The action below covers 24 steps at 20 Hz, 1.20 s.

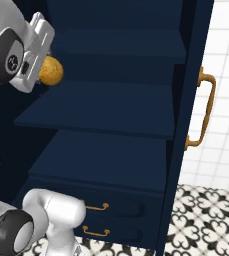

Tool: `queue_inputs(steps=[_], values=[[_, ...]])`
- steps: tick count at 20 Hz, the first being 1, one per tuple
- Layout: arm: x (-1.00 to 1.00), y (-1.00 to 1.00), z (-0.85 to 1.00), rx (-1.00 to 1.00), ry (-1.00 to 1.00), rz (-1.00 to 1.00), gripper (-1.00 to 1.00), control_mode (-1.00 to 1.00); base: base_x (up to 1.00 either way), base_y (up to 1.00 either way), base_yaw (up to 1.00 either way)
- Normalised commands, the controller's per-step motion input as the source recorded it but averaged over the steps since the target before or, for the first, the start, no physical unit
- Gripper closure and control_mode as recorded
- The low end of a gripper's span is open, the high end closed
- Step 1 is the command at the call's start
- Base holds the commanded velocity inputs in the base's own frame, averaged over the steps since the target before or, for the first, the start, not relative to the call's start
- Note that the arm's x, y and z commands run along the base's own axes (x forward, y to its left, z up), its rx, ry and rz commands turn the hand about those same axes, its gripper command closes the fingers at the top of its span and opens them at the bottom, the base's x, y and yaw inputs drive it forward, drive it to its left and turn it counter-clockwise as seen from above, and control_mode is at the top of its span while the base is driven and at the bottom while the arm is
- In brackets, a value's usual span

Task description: Open the cabinet, pick up the bread from the cabinet and place it in the basket. Then move the basket to the dining counter.

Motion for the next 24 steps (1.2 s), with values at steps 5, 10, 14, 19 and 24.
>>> queue_inputs(steps=[5,10,14,19,24], values=[[-0.02,0.03,-1.00,0.11,0.05,-0.28,1.00,-1.00,0.00,0.00,0.00],[0.00,-0.01,-1.00,0.37,0.03,-0.57,1.00,-1.00,0.00,0.00,0.00],[0.17,0.00,-0.79,0.10,0.24,-0.21,1.00,-1.00,0.00,0.00,0.00],[0.18,-0.11,-0.78,-0.09,0.39,0.21,1.00,-1.00,0.00,0.00,0.00],[-0.06,0.00,-0.35,-0.43,0.29,0.58,1.00,-1.00,0.00,0.00,0.00]])
